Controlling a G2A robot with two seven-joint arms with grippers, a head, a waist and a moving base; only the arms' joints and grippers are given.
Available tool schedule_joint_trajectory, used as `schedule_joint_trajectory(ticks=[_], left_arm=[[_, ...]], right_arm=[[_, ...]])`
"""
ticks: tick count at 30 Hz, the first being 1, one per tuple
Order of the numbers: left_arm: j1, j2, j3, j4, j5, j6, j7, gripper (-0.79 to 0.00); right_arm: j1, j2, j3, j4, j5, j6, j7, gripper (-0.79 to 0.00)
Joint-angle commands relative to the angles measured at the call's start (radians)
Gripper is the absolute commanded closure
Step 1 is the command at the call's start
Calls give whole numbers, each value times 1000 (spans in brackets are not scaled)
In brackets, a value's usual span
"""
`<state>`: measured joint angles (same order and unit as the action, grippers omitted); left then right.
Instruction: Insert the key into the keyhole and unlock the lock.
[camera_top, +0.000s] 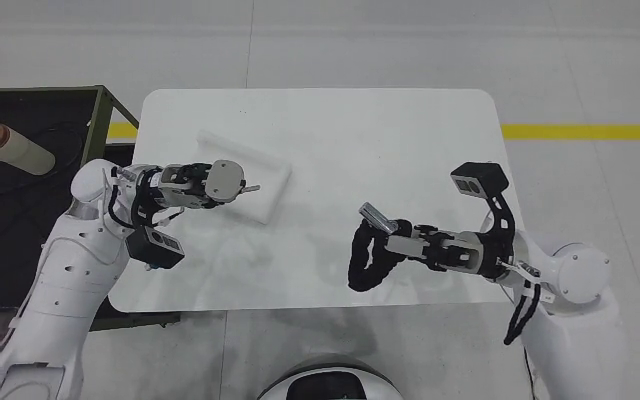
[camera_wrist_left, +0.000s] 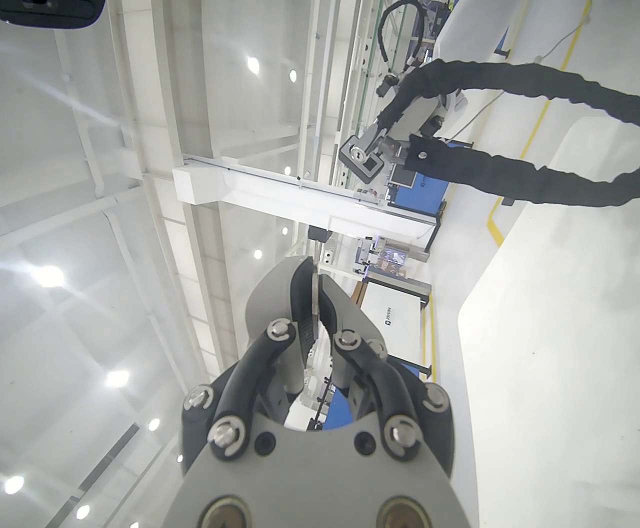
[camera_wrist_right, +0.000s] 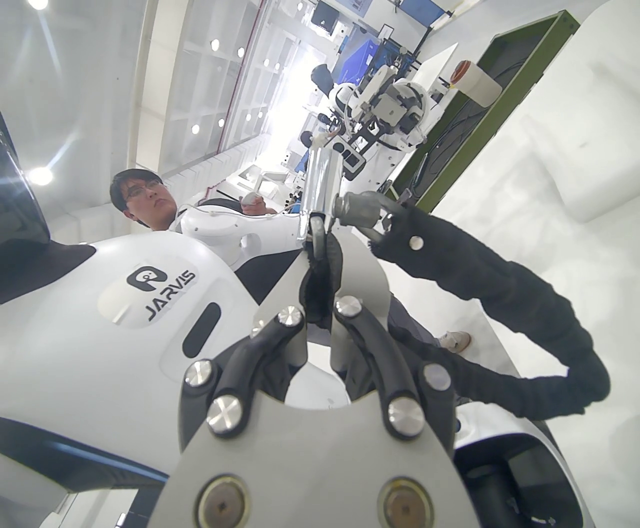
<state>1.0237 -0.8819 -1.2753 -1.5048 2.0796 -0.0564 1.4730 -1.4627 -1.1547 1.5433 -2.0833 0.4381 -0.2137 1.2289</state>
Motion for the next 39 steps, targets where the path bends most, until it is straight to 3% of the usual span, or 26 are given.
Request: schedule_joint_trajectory(ticks=[1, 3, 6, 15, 24, 29, 39], left_arm=[[0, 0, 0, 0, 0, 0, 0, 0], [7, 4, -13, -57, 94, 68, -9, 0], [-10, 8, -15, -72, 141, 98, 63, 0], [-122, 30, 111, -76, 135, 168, 63, 0], [-122, 30, 111, -76, 135, 168, 63, 0], [-76, 38, 83, -153, 239, 203, 39, 0], [-106, 44, 119, -180, 293, 244, 63, 0]], right_arm=[[-5, 0, -2, -5, 0, -2, -2, 0], [-27, 3, -10, -25, -48, -7, -7, 0], [-3, 6, -60, -32, -56, 6, 37, 0], [120, 13, -159, -2, -100, 107, 120, 0], [120, 13, -159, -2, -100, 107, 120, 0], [65, 18, -151, -40, -150, 101, 74, 0], [124, 24, -206, -33, -221, 147, 78, 0]])
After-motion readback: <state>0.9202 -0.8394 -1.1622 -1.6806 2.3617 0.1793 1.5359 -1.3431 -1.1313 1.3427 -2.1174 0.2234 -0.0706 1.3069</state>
